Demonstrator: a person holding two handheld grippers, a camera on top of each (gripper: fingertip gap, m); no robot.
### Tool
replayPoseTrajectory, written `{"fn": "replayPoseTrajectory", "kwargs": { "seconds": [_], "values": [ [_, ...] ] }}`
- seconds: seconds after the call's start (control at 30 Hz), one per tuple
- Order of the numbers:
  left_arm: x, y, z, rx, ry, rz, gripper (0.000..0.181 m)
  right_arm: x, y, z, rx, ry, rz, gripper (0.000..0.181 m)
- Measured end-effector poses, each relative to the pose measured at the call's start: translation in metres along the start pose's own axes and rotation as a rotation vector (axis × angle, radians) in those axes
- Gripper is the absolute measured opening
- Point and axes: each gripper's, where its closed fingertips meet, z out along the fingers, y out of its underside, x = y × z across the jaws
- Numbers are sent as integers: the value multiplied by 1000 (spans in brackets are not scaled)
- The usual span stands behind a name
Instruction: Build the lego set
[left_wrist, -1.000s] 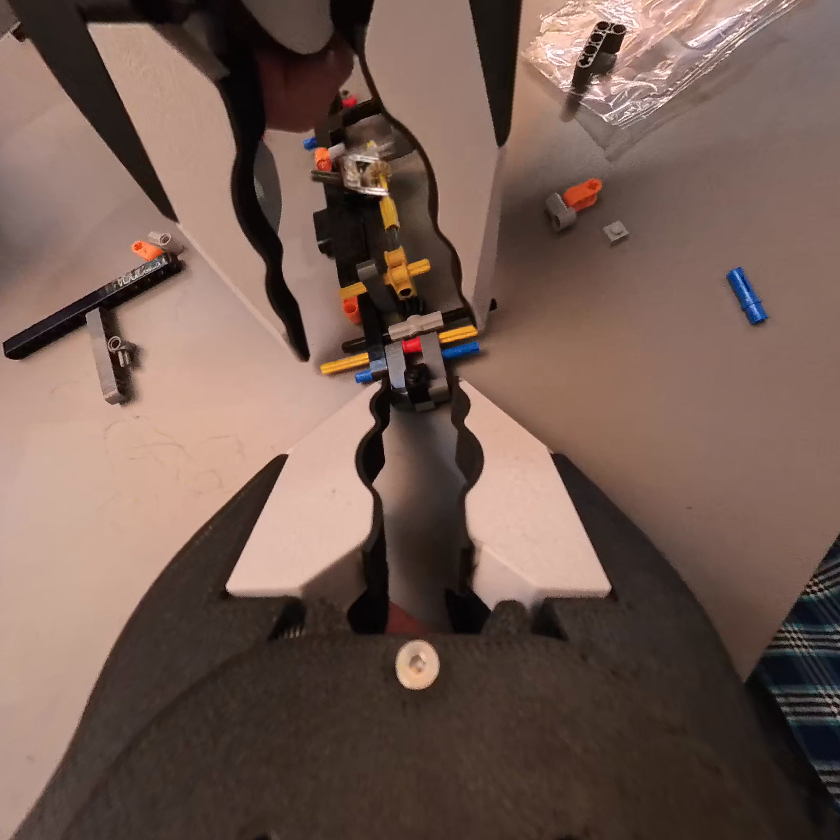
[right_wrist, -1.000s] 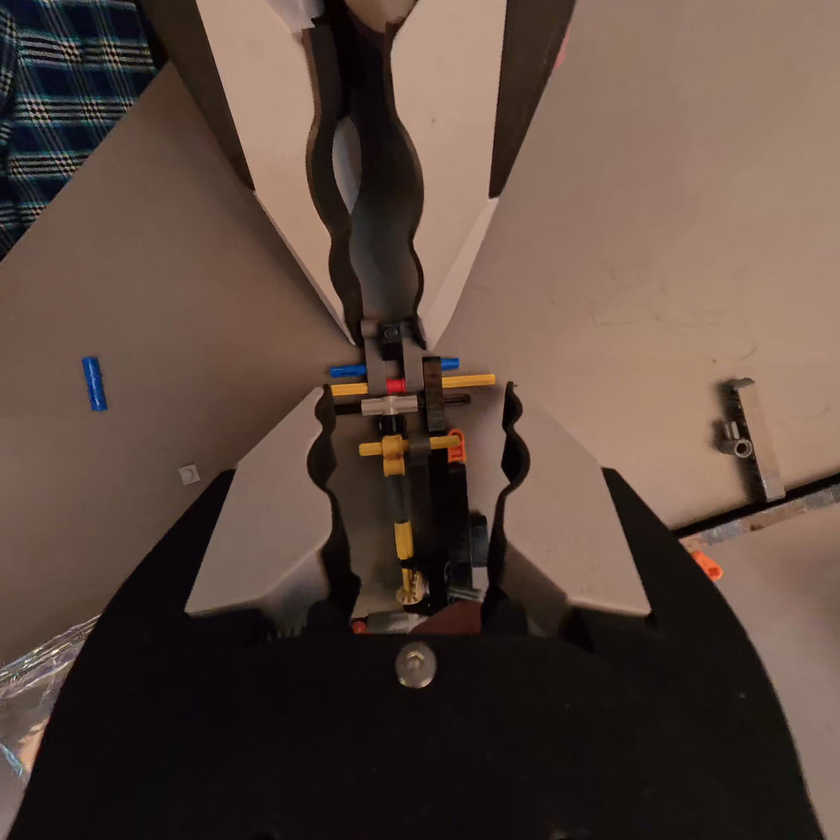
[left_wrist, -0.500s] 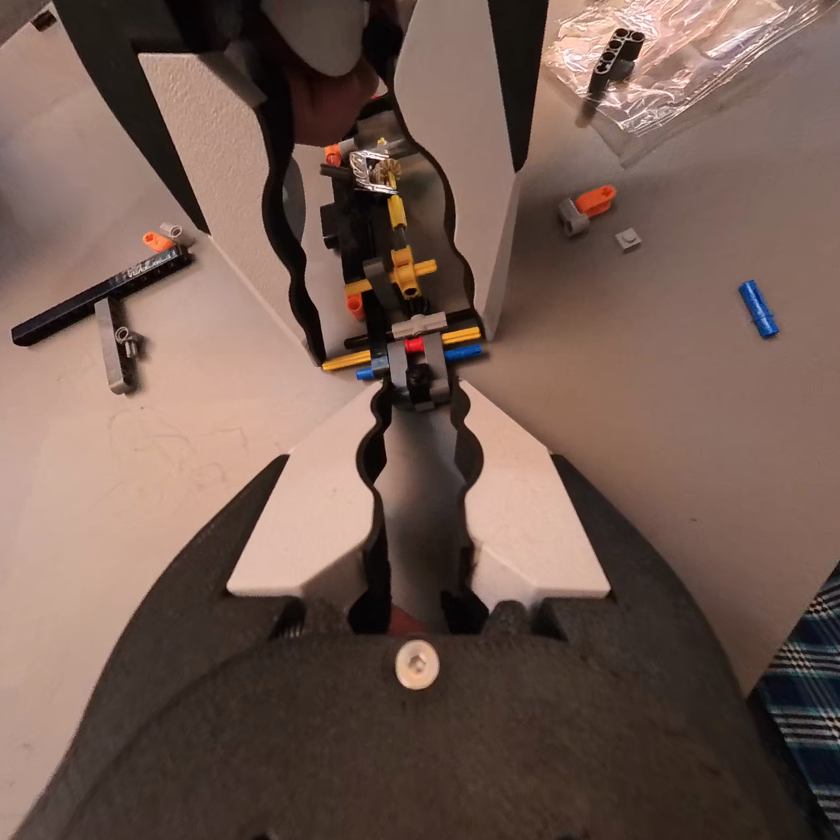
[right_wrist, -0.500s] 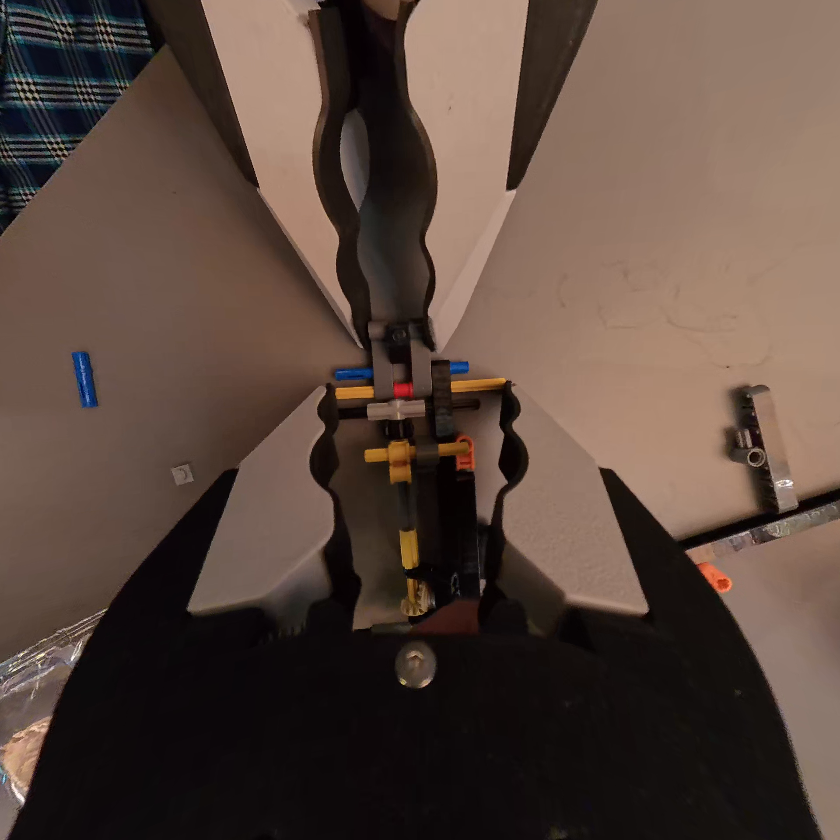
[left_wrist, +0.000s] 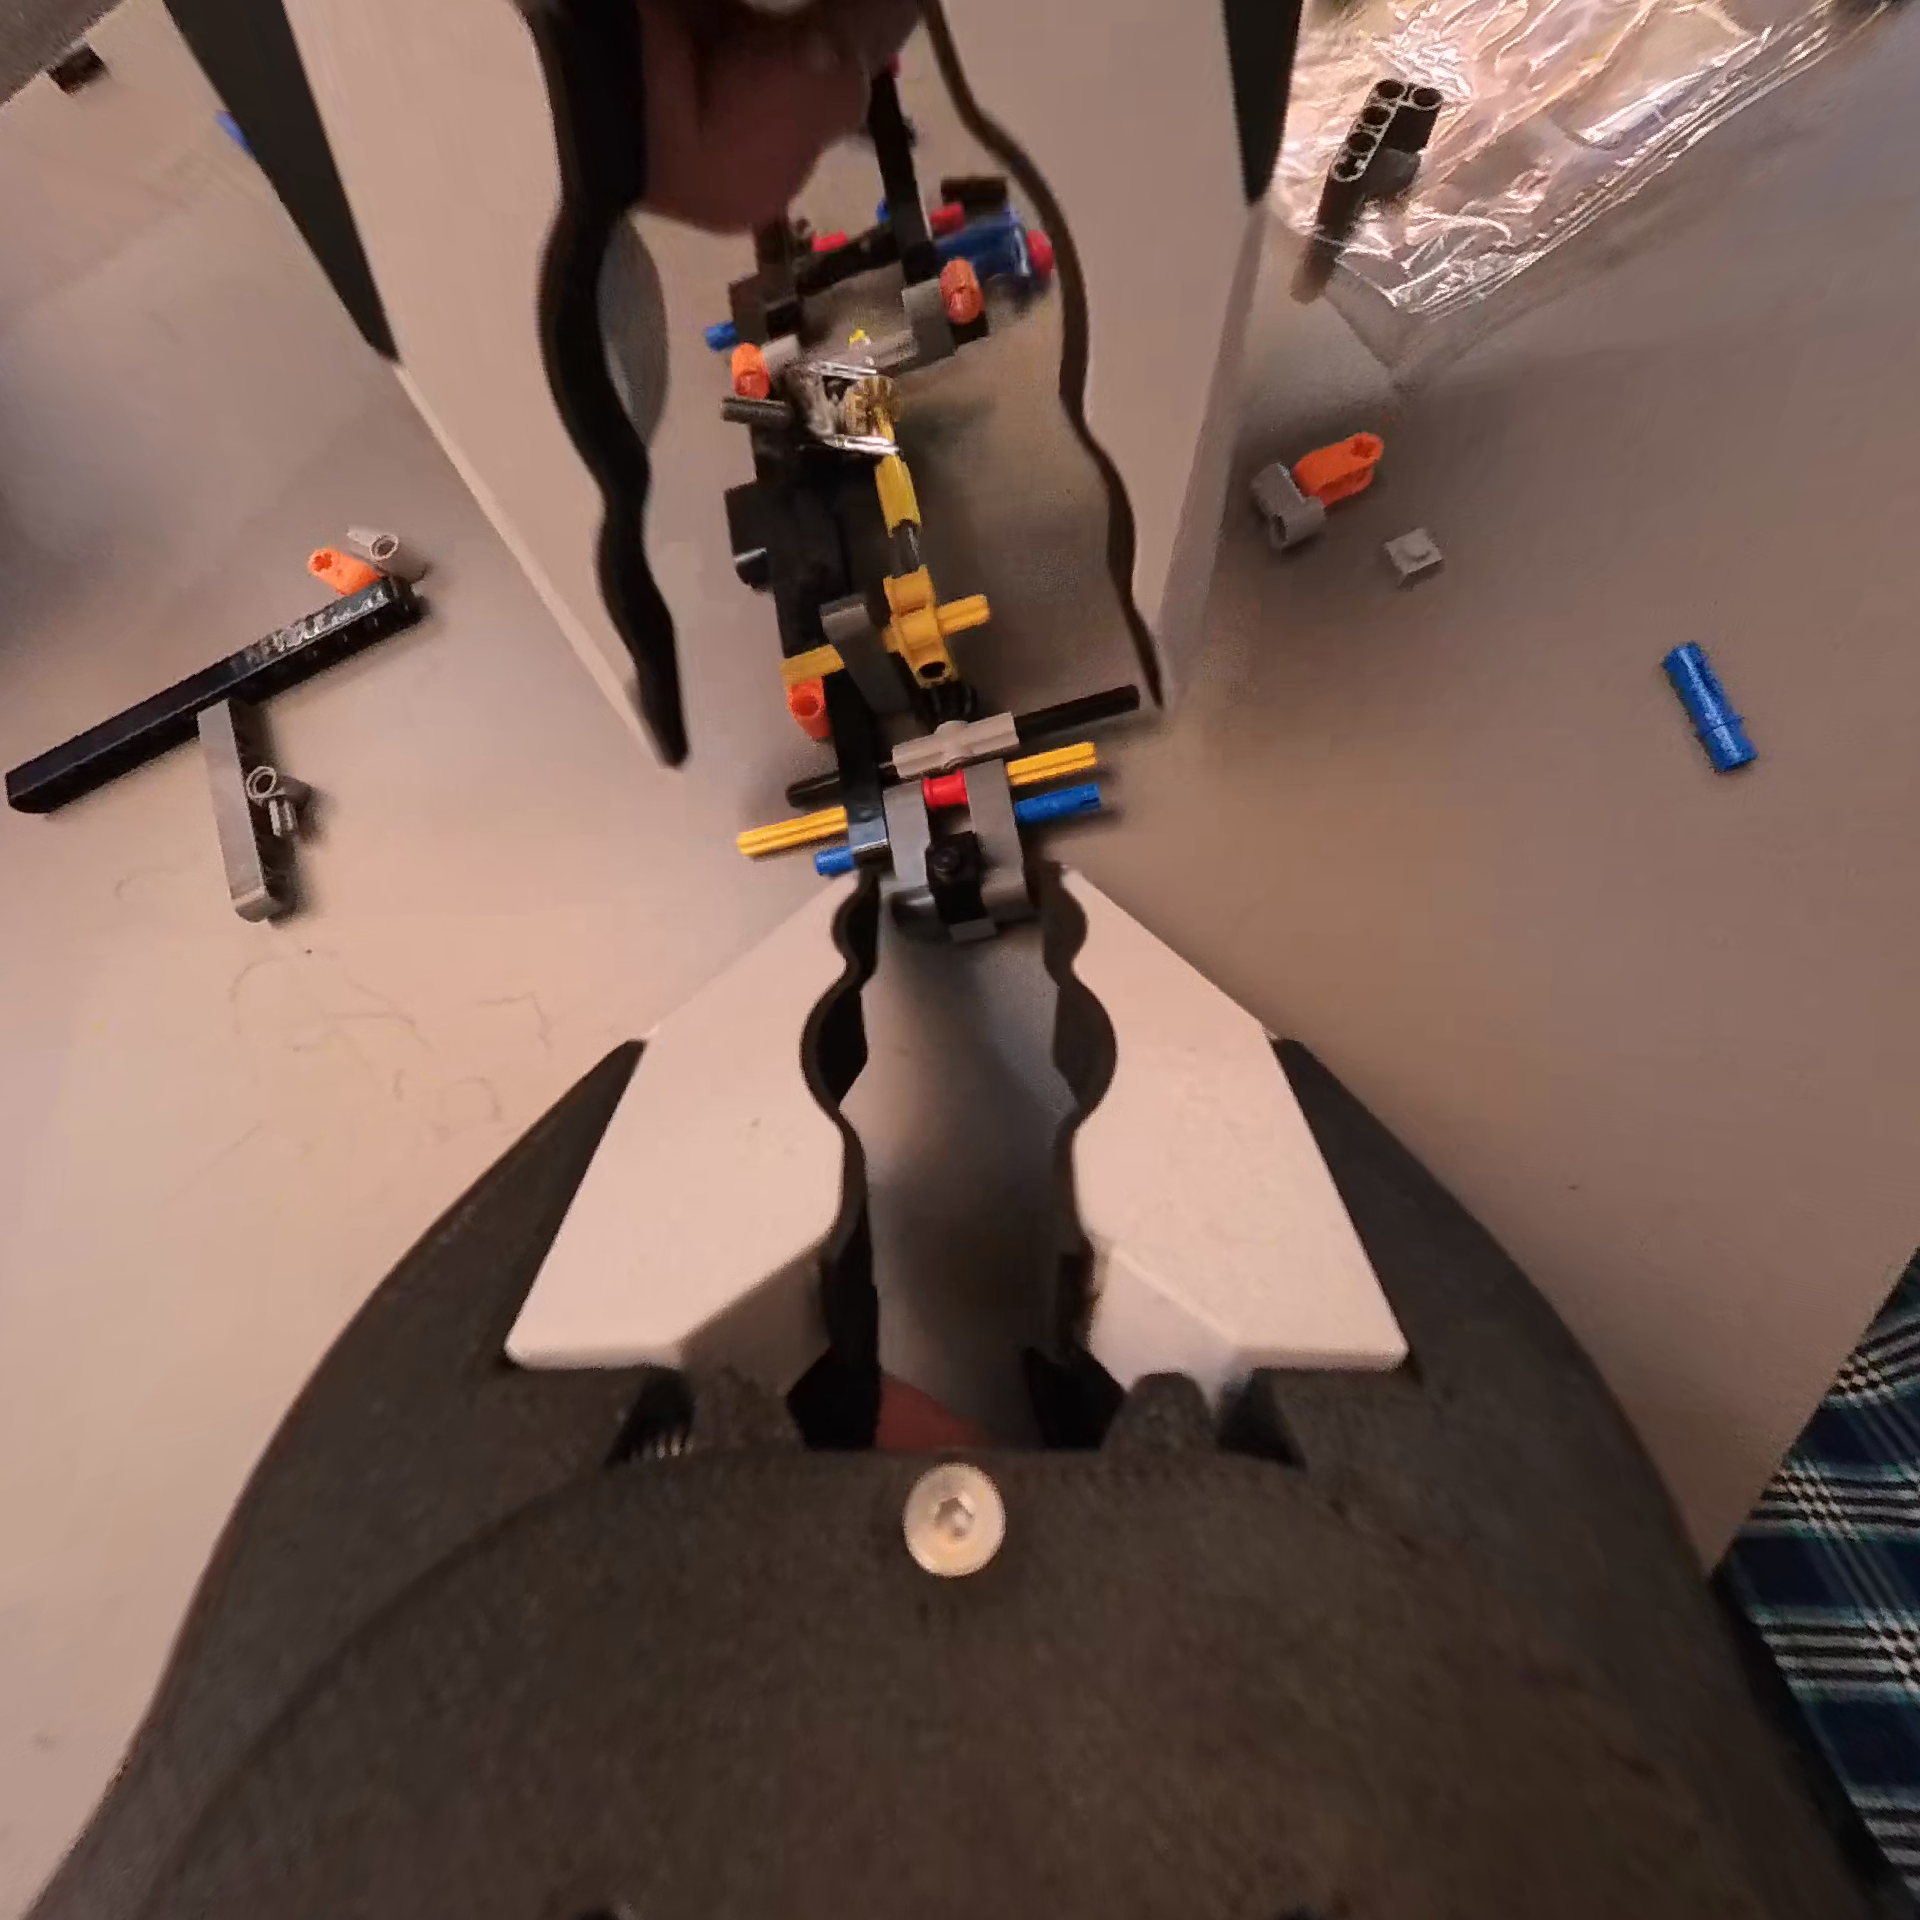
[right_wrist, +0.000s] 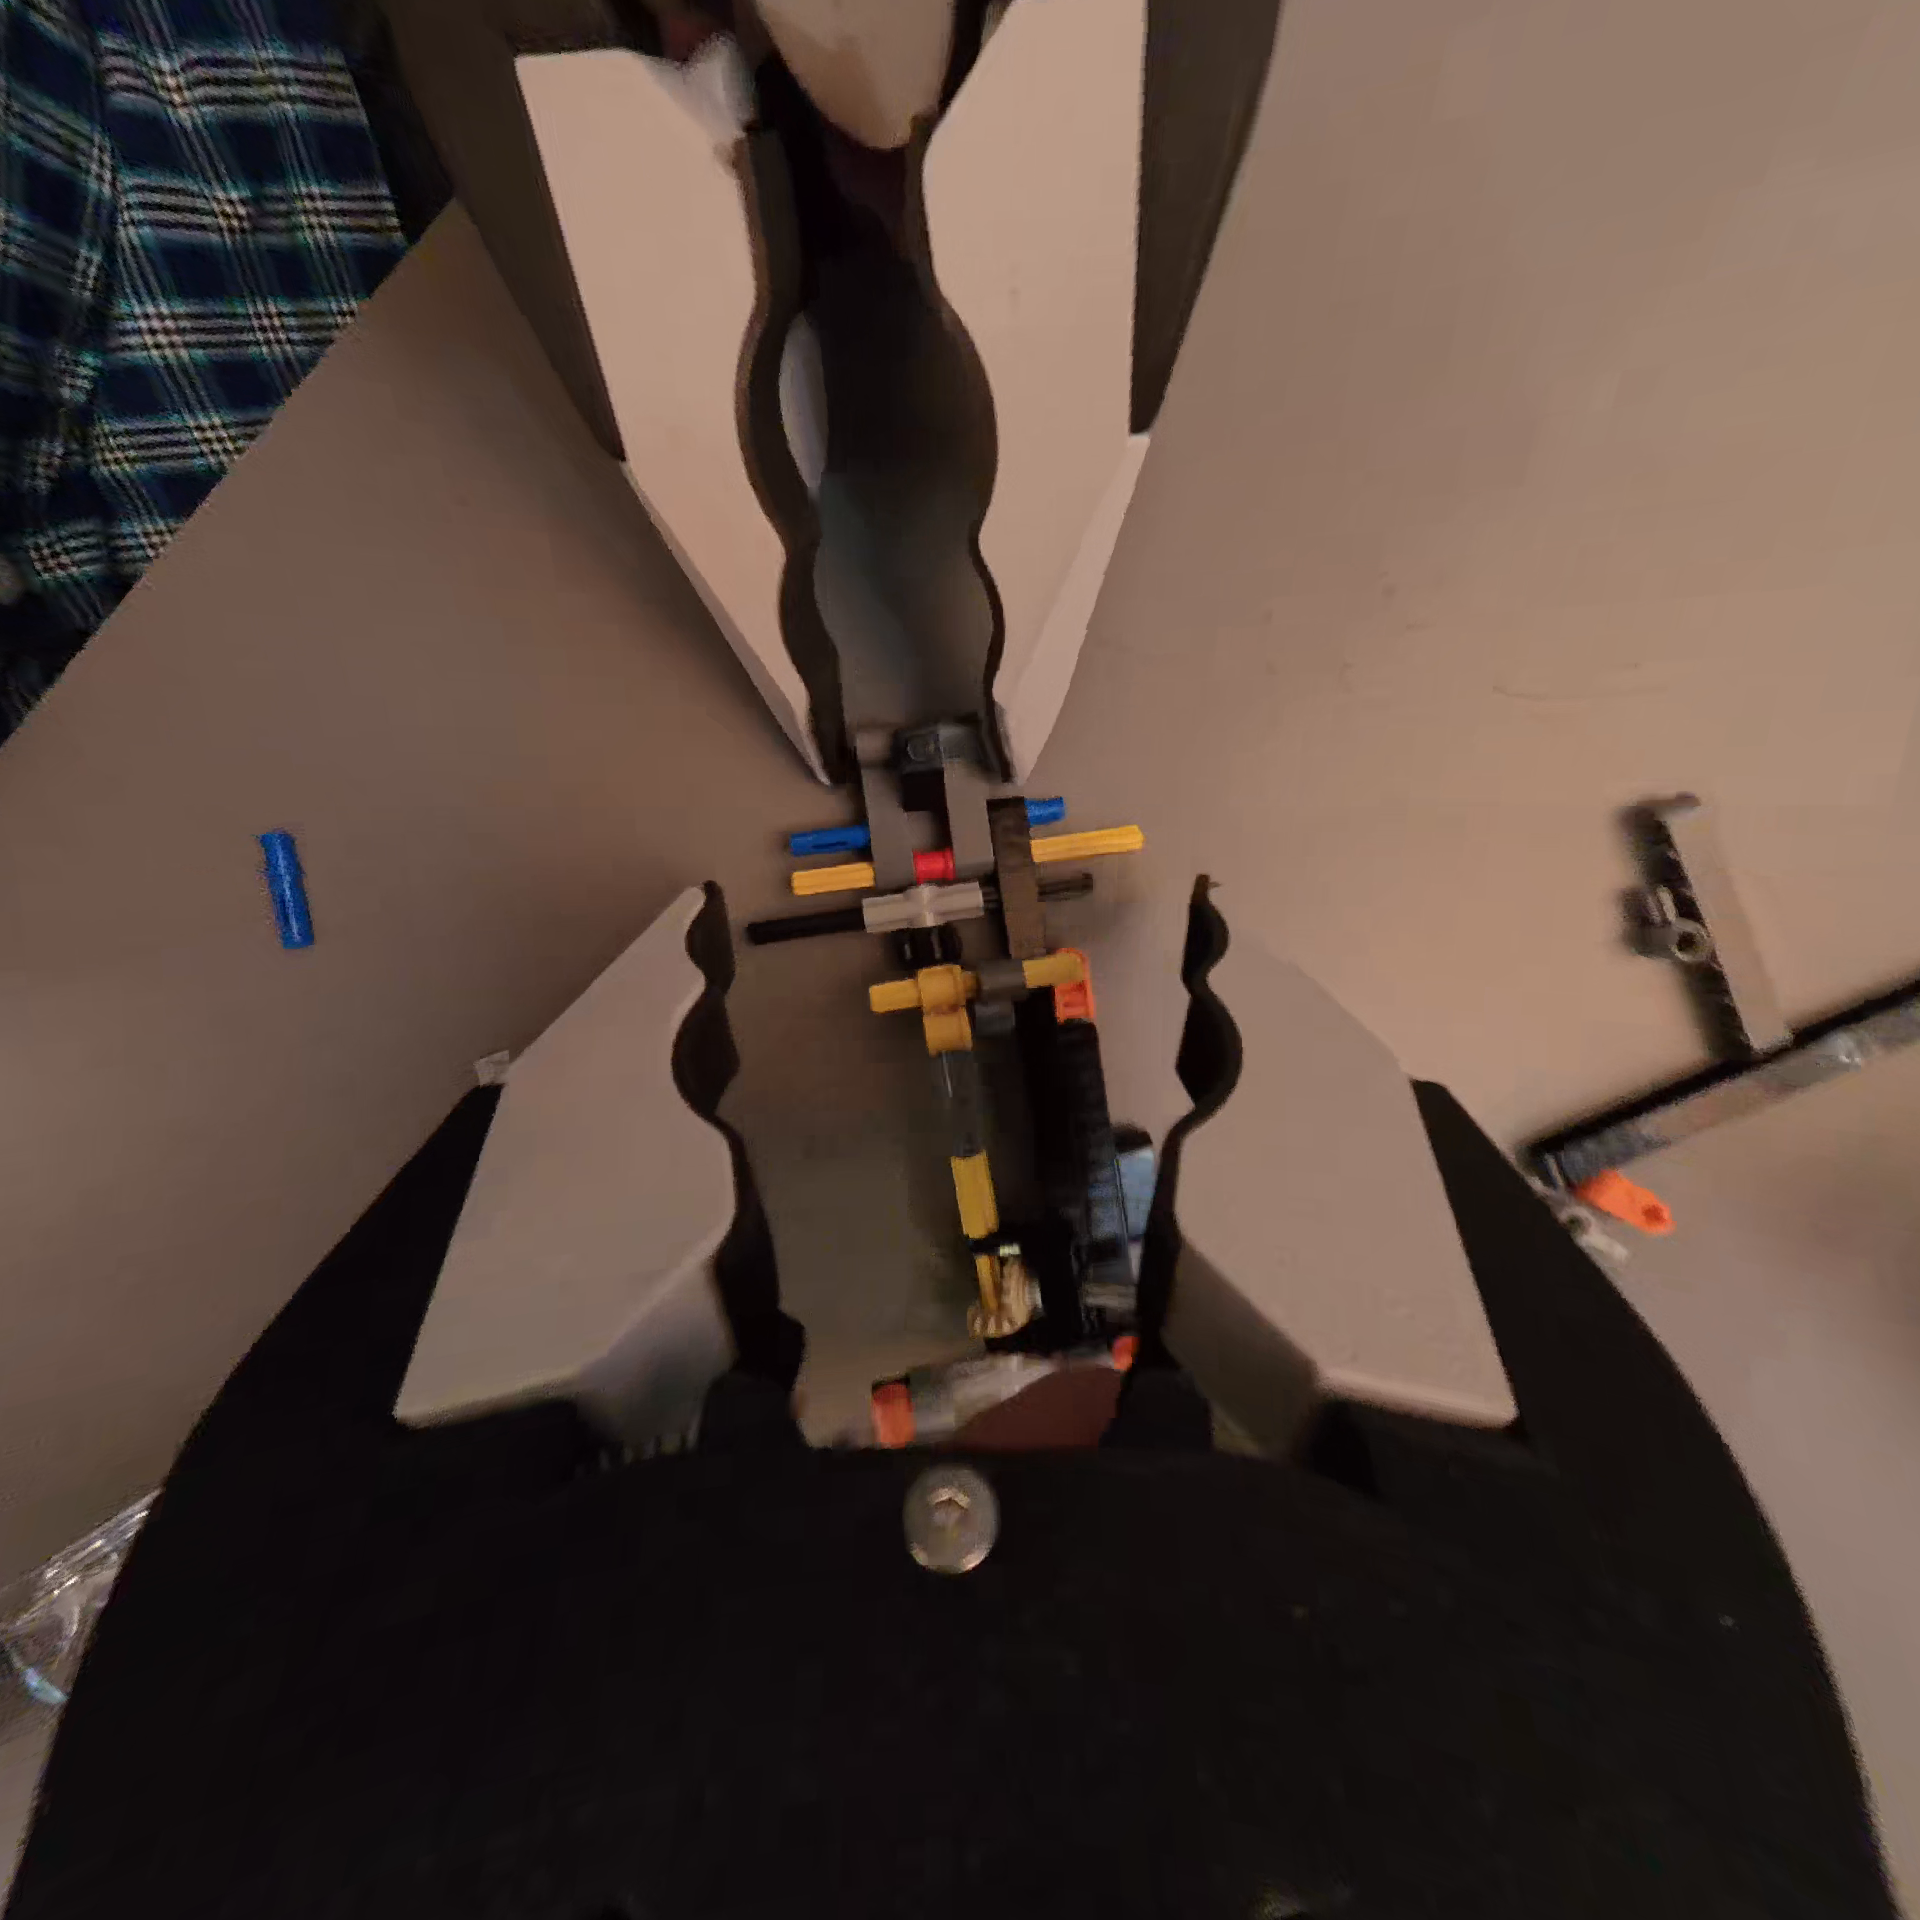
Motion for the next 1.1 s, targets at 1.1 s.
{"fn": "replayPoseTrajectory", "kwargs": {
  "seconds": [1.1],
  "values": [
    [-46, 17, -10, -125, 0, 116, 25, -67, 44, -106, 154, 432, 318, 85]
  ]
}}
